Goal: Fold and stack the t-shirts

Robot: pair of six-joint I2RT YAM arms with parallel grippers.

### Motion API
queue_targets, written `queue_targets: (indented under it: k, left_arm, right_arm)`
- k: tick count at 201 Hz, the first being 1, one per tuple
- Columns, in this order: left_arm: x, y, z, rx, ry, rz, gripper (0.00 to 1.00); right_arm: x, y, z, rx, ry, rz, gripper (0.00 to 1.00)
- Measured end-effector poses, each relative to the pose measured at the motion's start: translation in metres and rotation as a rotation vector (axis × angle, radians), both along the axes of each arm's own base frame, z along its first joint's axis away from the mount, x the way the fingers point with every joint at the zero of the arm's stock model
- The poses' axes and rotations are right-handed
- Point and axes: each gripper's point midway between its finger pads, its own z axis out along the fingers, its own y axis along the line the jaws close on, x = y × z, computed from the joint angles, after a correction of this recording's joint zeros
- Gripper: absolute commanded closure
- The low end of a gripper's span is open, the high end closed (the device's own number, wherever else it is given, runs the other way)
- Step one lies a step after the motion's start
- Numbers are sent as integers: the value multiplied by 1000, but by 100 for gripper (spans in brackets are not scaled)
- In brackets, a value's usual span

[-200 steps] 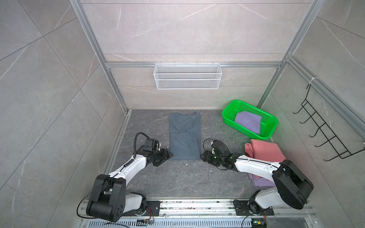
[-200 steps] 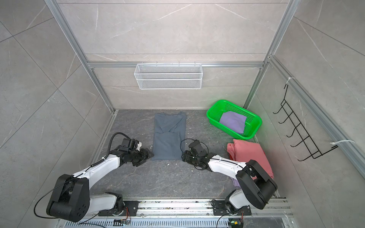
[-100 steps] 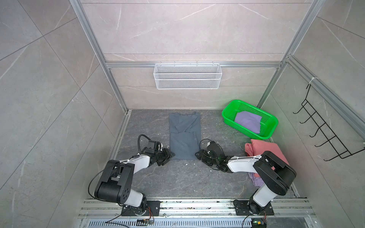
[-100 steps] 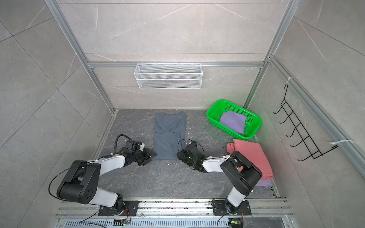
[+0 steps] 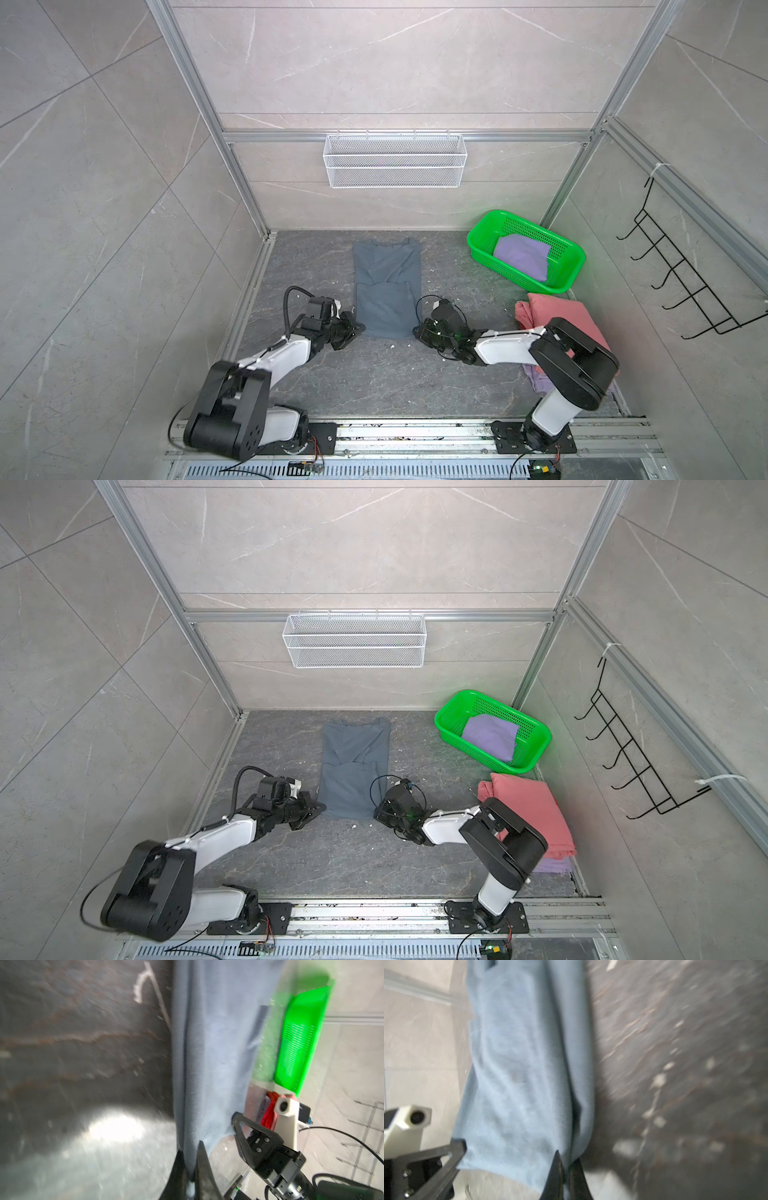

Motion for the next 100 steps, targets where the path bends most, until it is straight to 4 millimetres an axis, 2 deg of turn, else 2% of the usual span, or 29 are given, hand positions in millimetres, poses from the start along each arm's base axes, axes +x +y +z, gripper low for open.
queue_targets:
  k: [12,34,51,62,80,100]
  left_arm:
    - [-17,1,15,-7,-31,-14,100]
    - [-54,4,45,-28,-91,-42,100]
    - [-77,8,63,-51,-125,-49,100]
    - [-89,12,73,-59,-136,-47,100]
    - [-96,14,88,-59,-134,-44,100]
    - [-89,13,101,-52,-135,-46,100]
  right_arm:
    - [-17,8,22,10,-31,51,100]
    - [-61,21,62,37,-87,151,100]
    - [-93,25,82,43,-117,210,100]
    - [-106,25,90,46,-130,230,100]
    - [-113,24,91,29,-140,225,100]
    - [-102,20,90,-17,-162,173,100]
